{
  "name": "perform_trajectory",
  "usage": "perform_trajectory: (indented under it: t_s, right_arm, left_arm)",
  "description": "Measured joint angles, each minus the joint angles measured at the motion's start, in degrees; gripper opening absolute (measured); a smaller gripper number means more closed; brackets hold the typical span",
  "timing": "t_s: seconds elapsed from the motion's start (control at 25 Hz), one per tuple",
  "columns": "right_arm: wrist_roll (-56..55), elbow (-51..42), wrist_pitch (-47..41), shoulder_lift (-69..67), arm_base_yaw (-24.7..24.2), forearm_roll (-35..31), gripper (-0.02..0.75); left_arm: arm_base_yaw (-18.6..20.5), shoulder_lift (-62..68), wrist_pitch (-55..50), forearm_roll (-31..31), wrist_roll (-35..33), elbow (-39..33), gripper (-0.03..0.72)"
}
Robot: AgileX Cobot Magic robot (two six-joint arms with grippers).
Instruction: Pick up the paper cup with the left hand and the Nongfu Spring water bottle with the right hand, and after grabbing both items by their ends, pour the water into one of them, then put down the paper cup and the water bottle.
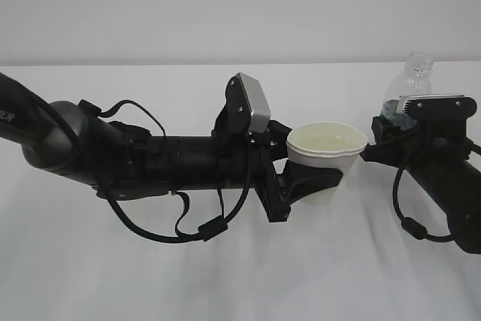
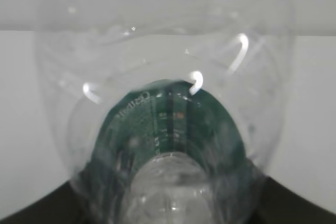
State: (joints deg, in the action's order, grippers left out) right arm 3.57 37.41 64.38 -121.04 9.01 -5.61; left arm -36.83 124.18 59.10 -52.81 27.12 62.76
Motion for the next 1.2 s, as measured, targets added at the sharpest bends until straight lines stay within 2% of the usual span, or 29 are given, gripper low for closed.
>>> perform_trajectory:
  t_s: [1.2]
  right_arm:
    - [0.0, 1.7, 0.2, -3.5, 0.0, -0.1, 0.359]
  left_arm:
    - [0.0, 0.0, 0.0, -0.9, 0.0, 0.0, 0.416]
